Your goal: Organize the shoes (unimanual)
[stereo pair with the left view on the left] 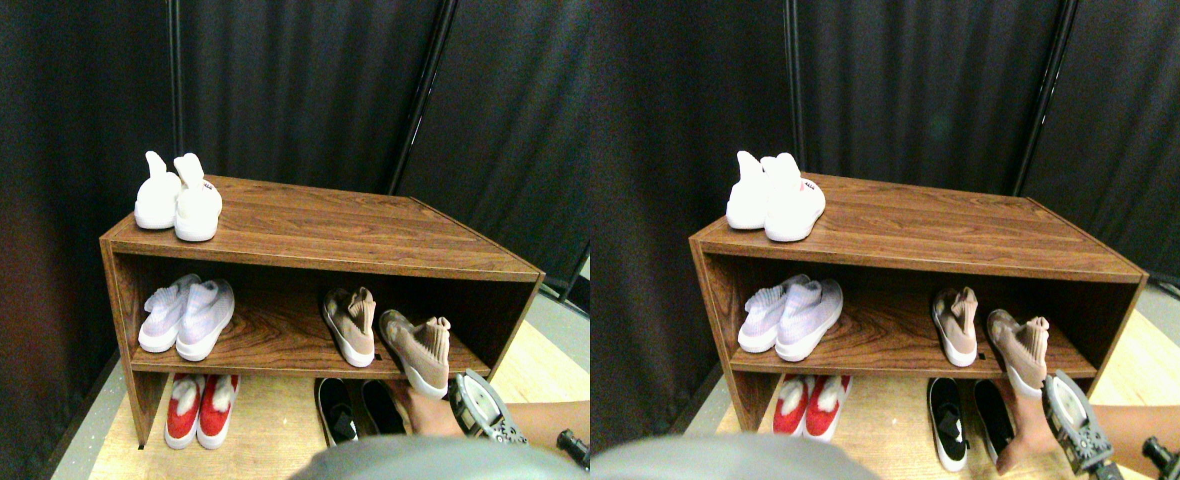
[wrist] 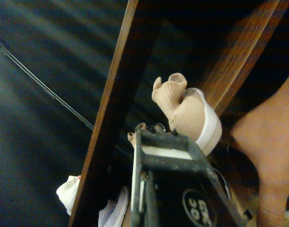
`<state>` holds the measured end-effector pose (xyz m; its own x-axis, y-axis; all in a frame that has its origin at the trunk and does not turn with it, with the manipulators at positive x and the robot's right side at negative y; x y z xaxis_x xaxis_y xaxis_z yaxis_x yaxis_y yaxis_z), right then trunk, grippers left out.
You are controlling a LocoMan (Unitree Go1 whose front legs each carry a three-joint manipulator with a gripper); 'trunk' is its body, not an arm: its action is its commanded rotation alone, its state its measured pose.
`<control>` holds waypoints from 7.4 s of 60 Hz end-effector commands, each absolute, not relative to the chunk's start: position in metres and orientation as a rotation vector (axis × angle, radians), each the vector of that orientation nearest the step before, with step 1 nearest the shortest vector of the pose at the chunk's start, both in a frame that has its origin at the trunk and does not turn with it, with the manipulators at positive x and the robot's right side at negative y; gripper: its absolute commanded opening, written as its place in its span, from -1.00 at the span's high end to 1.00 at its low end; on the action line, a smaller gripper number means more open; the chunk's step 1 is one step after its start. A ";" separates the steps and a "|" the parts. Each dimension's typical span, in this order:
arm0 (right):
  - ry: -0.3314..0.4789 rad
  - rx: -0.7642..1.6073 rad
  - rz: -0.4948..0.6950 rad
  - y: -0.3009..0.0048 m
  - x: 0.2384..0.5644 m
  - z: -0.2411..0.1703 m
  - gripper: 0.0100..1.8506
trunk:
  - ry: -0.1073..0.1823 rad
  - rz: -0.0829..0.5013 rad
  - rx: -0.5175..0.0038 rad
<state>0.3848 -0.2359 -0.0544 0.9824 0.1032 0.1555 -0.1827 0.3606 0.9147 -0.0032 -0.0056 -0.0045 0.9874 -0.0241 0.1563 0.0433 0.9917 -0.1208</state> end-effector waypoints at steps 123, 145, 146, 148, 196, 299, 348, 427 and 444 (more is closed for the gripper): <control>-0.030 1.232 -0.088 -0.240 0.485 -0.108 -0.88 | -0.107 0.015 -0.184; -0.029 1.212 -0.103 -0.240 0.489 -0.112 -0.88 | -0.107 0.017 -0.185; -0.028 1.211 -0.105 -0.240 0.489 -0.112 -0.88 | -0.107 0.017 -0.185; -0.029 1.224 -0.106 -0.240 0.491 -0.112 -0.86 | -0.107 0.017 -0.185; -0.020 1.257 0.014 -0.247 0.427 -0.077 -0.87 | -0.112 -0.007 -0.160; -0.269 1.391 -0.309 -0.318 0.539 -0.094 0.94 | -0.119 0.017 -0.187; -0.124 1.362 -0.311 -0.266 0.520 -0.107 0.94 | -0.116 0.050 -0.227; -0.207 1.130 0.077 -0.296 0.436 -0.022 0.94 | -0.137 0.001 -0.178; -0.151 1.074 0.236 -0.293 0.398 -0.022 0.94 | -0.105 -0.004 -0.165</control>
